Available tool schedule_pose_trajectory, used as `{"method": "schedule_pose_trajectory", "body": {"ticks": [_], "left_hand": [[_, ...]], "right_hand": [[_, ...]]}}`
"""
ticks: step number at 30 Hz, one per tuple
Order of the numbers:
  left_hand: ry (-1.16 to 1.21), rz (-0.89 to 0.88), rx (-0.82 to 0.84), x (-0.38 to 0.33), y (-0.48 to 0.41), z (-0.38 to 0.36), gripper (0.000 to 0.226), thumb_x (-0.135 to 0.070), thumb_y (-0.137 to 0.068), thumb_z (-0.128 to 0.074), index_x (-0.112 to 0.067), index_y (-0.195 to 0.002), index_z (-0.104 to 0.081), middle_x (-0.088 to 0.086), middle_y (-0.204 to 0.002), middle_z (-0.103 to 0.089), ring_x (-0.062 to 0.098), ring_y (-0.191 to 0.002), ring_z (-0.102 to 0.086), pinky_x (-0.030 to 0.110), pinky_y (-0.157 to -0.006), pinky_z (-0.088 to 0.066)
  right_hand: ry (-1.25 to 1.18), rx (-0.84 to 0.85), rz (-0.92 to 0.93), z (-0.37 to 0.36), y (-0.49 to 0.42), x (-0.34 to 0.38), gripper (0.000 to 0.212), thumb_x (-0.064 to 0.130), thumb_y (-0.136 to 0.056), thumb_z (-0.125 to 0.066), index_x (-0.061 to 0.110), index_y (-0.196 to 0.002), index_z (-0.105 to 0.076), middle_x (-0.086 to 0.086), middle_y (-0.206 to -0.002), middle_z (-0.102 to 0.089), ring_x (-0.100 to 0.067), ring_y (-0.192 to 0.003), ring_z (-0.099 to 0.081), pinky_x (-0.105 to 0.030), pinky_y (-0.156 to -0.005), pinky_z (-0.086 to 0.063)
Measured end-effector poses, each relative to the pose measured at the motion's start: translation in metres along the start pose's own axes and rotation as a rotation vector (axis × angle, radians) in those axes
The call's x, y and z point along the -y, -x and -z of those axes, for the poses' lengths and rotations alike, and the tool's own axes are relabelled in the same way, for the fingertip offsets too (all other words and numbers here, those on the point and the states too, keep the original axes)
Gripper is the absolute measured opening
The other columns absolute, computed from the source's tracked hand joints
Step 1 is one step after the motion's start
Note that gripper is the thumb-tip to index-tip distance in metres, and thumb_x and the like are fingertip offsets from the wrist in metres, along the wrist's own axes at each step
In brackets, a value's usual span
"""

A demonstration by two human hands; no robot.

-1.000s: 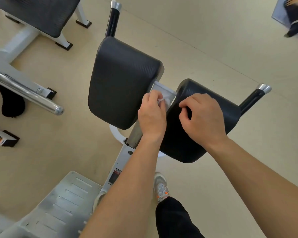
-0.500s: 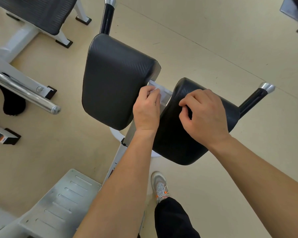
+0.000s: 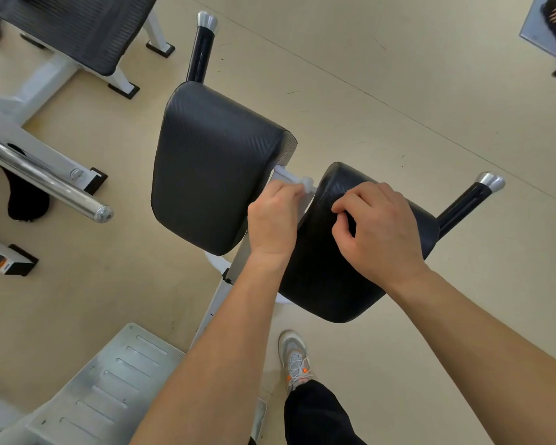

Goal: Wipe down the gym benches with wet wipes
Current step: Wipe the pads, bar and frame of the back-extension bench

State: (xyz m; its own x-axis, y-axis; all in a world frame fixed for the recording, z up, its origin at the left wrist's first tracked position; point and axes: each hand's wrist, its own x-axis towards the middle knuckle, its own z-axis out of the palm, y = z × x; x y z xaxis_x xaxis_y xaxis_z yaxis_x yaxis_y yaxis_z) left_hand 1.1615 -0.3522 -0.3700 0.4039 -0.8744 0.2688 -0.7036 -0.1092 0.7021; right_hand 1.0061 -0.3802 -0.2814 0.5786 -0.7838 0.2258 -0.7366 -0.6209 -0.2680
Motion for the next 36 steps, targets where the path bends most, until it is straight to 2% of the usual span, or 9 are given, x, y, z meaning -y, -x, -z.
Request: {"method": "schedule_pose_trajectory", "body": {"ticks": [4,7,11,13,16,20,25,30,36], "left_hand": [[0.011,-0.039,0.122,0.010,0.012,0.008,0.030,-0.003,-0.092,-0.069,-0.001,-0.121,-0.069,0.013,-0.116,-0.069,0.023,-0.102,-0.068,0.038,-0.088,-0.060],[-0.002,-0.089,0.173,0.012,0.021,0.013,0.034,-0.014,-0.101,-0.055,-0.005,-0.134,-0.062,0.011,-0.136,-0.061,0.022,-0.121,-0.061,0.034,-0.100,-0.054],[0.032,-0.088,0.425,0.017,0.034,0.023,0.057,-0.040,-0.107,-0.026,-0.013,-0.157,-0.031,0.000,-0.165,-0.024,0.006,-0.152,-0.017,0.031,-0.123,-0.025],[-0.015,-0.126,0.499,0.020,0.031,0.026,0.064,-0.046,-0.105,-0.017,-0.013,-0.160,-0.019,-0.001,-0.168,-0.009,0.005,-0.154,-0.002,0.032,-0.126,-0.014],[-0.082,-0.124,0.503,0.019,0.019,0.024,0.070,-0.052,-0.104,-0.010,-0.010,-0.160,-0.010,0.003,-0.169,0.002,0.010,-0.155,0.004,0.030,-0.126,-0.005],[-0.143,-0.042,0.489,0.018,0.027,0.023,0.077,-0.057,-0.102,-0.006,-0.005,-0.160,-0.009,0.008,-0.169,0.005,0.014,-0.155,0.004,0.030,-0.126,-0.007],[-0.006,-0.062,0.611,0.020,0.028,0.029,0.070,-0.053,-0.103,-0.010,-0.013,-0.161,-0.009,-0.001,-0.169,0.005,0.004,-0.153,0.008,0.029,-0.126,-0.006],[-0.052,-0.109,0.580,0.022,0.023,0.032,0.065,-0.047,-0.105,-0.013,-0.012,-0.160,-0.013,-0.001,-0.168,0.001,0.003,-0.153,0.006,0.022,-0.124,0.000],[-0.079,0.016,0.566,0.024,0.045,0.032,0.068,-0.052,-0.102,-0.005,-0.016,-0.160,-0.011,-0.010,-0.164,0.008,0.001,-0.152,0.009,0.016,-0.120,0.004]], "right_hand": [[-0.005,0.007,0.008,-0.002,-0.001,-0.001,0.008,0.010,-0.087,-0.064,0.012,-0.091,-0.071,-0.005,-0.090,-0.065,-0.025,-0.083,-0.056,-0.040,-0.069,-0.047],[-0.013,0.004,0.007,-0.002,-0.001,-0.001,0.008,0.010,-0.087,-0.064,0.011,-0.091,-0.071,-0.005,-0.089,-0.065,-0.024,-0.082,-0.055,-0.039,-0.070,-0.046],[-0.014,0.015,0.021,-0.002,-0.002,-0.004,0.007,0.011,-0.088,-0.063,0.012,-0.090,-0.070,-0.005,-0.089,-0.064,-0.023,-0.081,-0.055,-0.040,-0.069,-0.047],[-0.012,0.015,0.031,-0.002,-0.003,-0.005,0.008,0.011,-0.088,-0.062,0.012,-0.090,-0.070,-0.005,-0.088,-0.064,-0.023,-0.081,-0.054,-0.040,-0.068,-0.046],[-0.020,0.005,0.035,-0.003,-0.004,-0.005,0.009,0.012,-0.088,-0.061,0.011,-0.090,-0.070,-0.005,-0.088,-0.064,-0.024,-0.081,-0.054,-0.038,-0.069,-0.045],[-0.023,0.002,0.022,-0.004,-0.006,-0.004,0.009,0.013,-0.088,-0.061,0.011,-0.090,-0.069,-0.005,-0.088,-0.063,-0.024,-0.082,-0.053,-0.035,-0.070,-0.043],[-0.015,0.009,0.029,-0.006,-0.006,-0.005,0.010,0.014,-0.088,-0.060,0.012,-0.090,-0.069,-0.005,-0.088,-0.063,-0.023,-0.082,-0.052,-0.032,-0.071,-0.041],[0.003,0.014,0.030,-0.009,-0.009,-0.005,0.013,0.018,-0.089,-0.056,0.012,-0.090,-0.068,-0.006,-0.087,-0.062,-0.022,-0.082,-0.051,-0.030,-0.071,-0.038],[0.028,0.043,0.031,-0.009,-0.011,-0.006,0.017,0.020,-0.089,-0.053,0.012,-0.091,-0.068,-0.006,-0.089,-0.061,-0.023,-0.082,-0.050,-0.031,-0.069,-0.038]]}}
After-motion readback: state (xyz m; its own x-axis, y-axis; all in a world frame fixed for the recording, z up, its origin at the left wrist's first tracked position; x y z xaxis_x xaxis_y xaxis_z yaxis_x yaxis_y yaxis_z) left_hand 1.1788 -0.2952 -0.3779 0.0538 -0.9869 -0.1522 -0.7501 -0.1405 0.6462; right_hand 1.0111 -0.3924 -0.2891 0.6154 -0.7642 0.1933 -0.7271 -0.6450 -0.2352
